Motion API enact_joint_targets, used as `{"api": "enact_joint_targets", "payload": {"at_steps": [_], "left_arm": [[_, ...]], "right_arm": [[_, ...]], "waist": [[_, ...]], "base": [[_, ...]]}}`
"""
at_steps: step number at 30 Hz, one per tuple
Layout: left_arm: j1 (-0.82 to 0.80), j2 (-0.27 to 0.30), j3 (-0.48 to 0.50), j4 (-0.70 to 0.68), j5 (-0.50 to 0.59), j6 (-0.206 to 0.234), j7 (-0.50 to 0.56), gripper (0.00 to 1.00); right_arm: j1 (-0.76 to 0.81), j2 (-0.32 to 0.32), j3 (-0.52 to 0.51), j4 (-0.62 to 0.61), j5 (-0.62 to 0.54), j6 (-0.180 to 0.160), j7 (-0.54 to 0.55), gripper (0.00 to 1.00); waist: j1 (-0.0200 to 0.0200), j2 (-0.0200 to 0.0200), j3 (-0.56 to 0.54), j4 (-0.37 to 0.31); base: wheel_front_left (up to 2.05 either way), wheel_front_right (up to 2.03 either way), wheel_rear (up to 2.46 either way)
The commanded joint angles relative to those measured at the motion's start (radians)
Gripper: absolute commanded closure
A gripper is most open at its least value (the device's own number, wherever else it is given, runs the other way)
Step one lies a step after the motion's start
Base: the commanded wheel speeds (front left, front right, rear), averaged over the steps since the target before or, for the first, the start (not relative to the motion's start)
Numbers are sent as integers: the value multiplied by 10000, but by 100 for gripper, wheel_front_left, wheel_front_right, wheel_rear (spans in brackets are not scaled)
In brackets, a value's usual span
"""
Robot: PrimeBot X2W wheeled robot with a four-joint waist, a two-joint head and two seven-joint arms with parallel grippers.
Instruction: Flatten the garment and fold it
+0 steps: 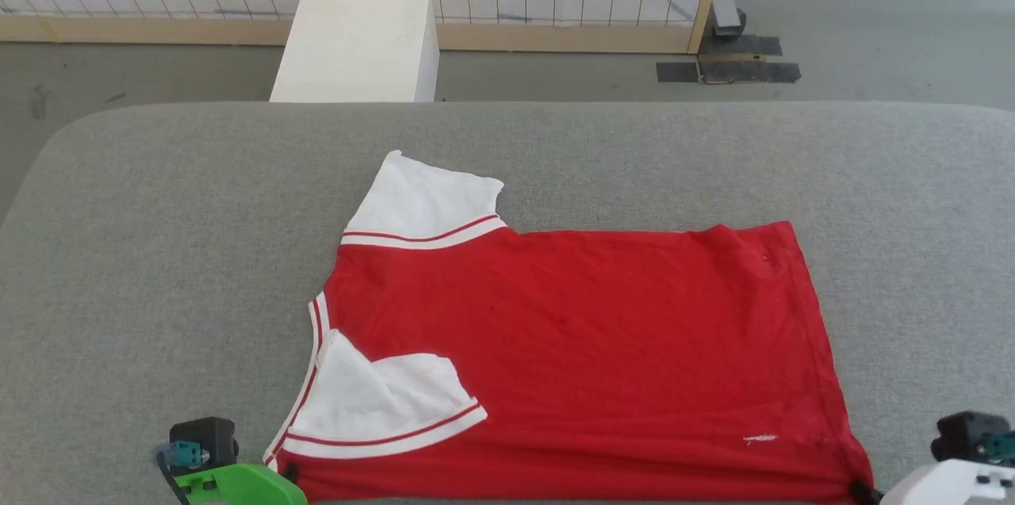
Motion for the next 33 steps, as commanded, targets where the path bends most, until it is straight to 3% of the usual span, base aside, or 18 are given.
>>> {"api": "enact_joint_targets", "payload": {"at_steps": [1, 7, 8, 9, 10, 11, 21, 27, 33], "left_arm": [[100, 45, 30, 143, -83, 0, -12, 100], [-40, -201, -71, 880, -261, -176, -85, 100], [-55, -244, -45, 944, -275, -164, -155, 85], [-66, -305, -14, 993, -320, -164, -222, 0], [-73, -330, 0, 1015, -330, -173, -283, 0], [-99, -358, 43, 1003, -329, -184, -416, 0], [-1014, -323, 399, 345, 485, -606, -2800, 0], [-2475, -72, 152, 535, 1169, -1460, -3941, 0], [-4715, 156, 44, 1587, 1190, -2445, -3857, 0]], "right_arm": [[97, -20, -3, 276, 87, -19, -224, 100], [-63, -20, 186, 1562, 191, -19, -1191, 100], [-82, -20, 209, 1680, 233, -19, -1372, 100], [-96, -20, 268, 1785, 290, -19, -1589, 61], [-99, -20, 366, 1821, 344, -19, -1758, 26], [-106, -20, 438, 1835, 445, -19, -1981, 0], [-682, -20, 761, 1092, 160, -19, -5019, 0], [-1159, -20, 1171, 702, -441, -19, -6863, 0], [-1770, -20, 1594, 399, -942, -19, -8148, 0]], "waist": [[0, 0, 73, 1], [0, 0, 145, -32], [0, 0, 137, -36], [0, 0, 127, -44], [0, 0, 119, -52], [0, 0, 115, -61], [0, 0, 172, -149], [0, 0, 632, -308], [0, 0, 1502, -629]], "base": [[0, 0, 0], [0, 0, 0], [0, 0, 0], [0, 0, 0], [0, 0, 0], [0, 0, 0], [0, 0, 0], [0, 0, 0], [0, 0, 0]]}}
